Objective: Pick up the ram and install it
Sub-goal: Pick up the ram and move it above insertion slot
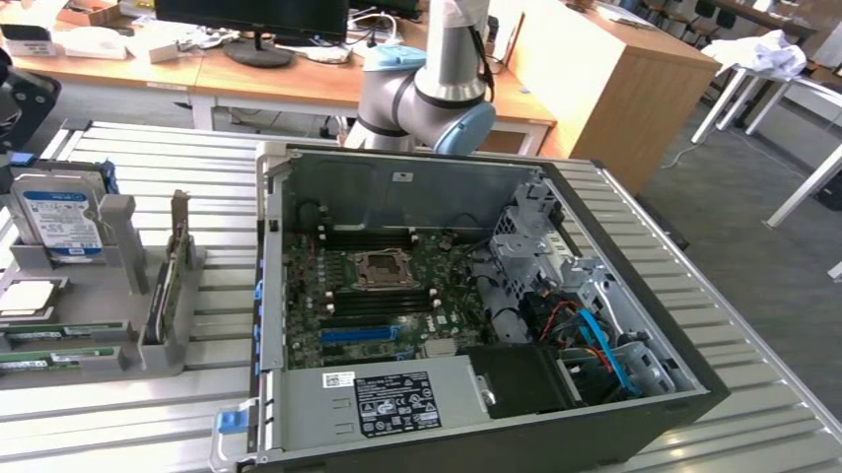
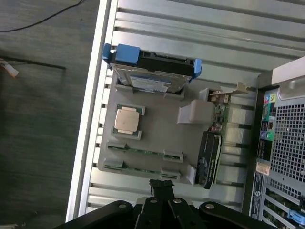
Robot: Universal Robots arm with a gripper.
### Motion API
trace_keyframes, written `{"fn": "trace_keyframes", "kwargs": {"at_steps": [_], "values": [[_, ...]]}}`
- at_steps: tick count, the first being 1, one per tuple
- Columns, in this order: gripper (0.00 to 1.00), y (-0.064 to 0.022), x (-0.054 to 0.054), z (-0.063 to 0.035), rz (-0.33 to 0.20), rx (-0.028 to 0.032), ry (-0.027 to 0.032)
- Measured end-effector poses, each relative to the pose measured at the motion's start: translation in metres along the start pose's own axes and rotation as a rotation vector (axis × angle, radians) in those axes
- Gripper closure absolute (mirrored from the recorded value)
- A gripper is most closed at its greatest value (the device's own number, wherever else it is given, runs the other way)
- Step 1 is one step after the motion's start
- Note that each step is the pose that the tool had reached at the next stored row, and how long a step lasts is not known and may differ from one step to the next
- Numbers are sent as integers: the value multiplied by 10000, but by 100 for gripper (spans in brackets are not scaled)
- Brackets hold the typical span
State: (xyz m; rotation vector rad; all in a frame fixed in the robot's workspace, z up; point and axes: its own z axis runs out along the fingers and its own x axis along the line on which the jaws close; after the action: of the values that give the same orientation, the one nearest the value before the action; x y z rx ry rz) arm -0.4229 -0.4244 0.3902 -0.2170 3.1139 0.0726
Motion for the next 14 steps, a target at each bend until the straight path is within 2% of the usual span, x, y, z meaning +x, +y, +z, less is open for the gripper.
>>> {"fn": "trace_keyframes", "kwargs": {"at_steps": [14], "values": [[89, -1, 0, 10, -2547, -57, 115]]}}
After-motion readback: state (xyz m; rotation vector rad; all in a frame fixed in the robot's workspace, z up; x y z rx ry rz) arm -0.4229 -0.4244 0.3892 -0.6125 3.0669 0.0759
